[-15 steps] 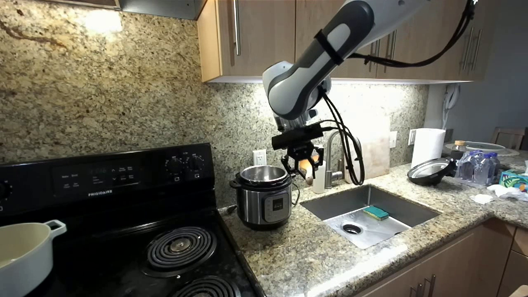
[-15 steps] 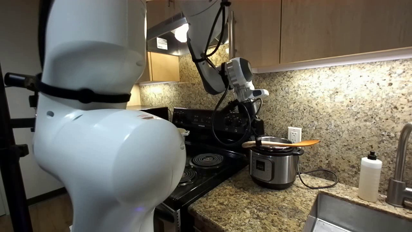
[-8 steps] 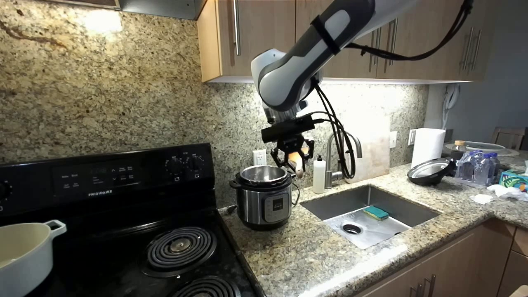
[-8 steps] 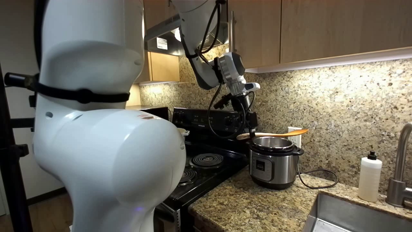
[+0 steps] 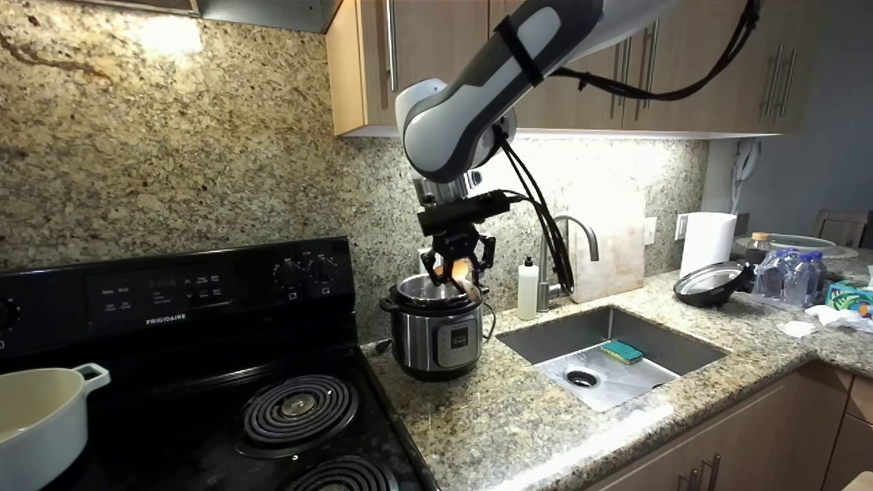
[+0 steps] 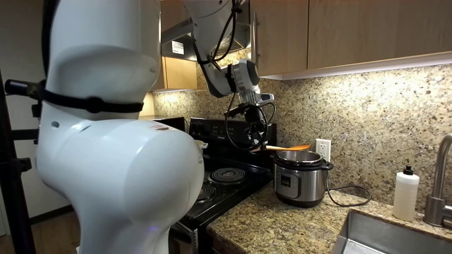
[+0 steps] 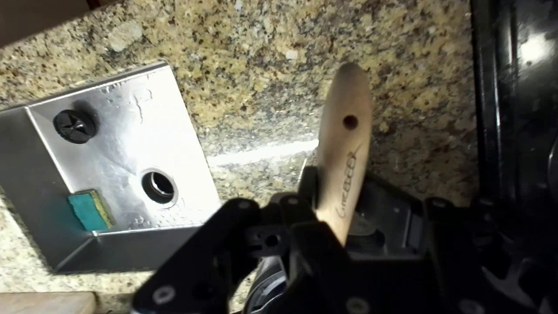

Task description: Put the spatula inside the cooker

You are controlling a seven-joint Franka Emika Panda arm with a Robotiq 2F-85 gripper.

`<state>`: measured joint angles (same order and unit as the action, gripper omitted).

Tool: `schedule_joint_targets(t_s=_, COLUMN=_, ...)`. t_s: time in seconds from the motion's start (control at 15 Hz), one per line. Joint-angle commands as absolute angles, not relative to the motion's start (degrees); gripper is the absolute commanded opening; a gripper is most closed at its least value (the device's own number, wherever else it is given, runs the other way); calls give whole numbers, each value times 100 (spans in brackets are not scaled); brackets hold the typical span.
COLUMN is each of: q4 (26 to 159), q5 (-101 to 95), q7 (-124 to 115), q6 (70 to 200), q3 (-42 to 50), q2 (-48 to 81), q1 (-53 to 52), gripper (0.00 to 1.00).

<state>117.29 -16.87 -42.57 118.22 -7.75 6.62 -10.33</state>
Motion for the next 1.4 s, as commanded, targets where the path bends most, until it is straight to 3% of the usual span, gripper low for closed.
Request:
schedule_joint_targets(t_s=0.0, q4=11513, q5=-1121, q7=-3189, q6=11805, q3=-815, q2=939, q1=-996, gripper=8)
schedule_joint_targets(t_s=1.13, q4=9813, q5=-297, q7=-2197, q6=10882, q3=-442, q2=2162, q1=-922, gripper=7)
schedule_joint_targets(t_s=1.27, q4=9805, q5=-219, q7=-2168, q6=10871, q3=-441, q2=2207, q1=-903, gripper=22)
schedule_joint_targets(t_s=1.33, q4=9799, q5=-199, q7=-2160, q6=10880, q3=-435, q2=2227, q1=-901, gripper=11)
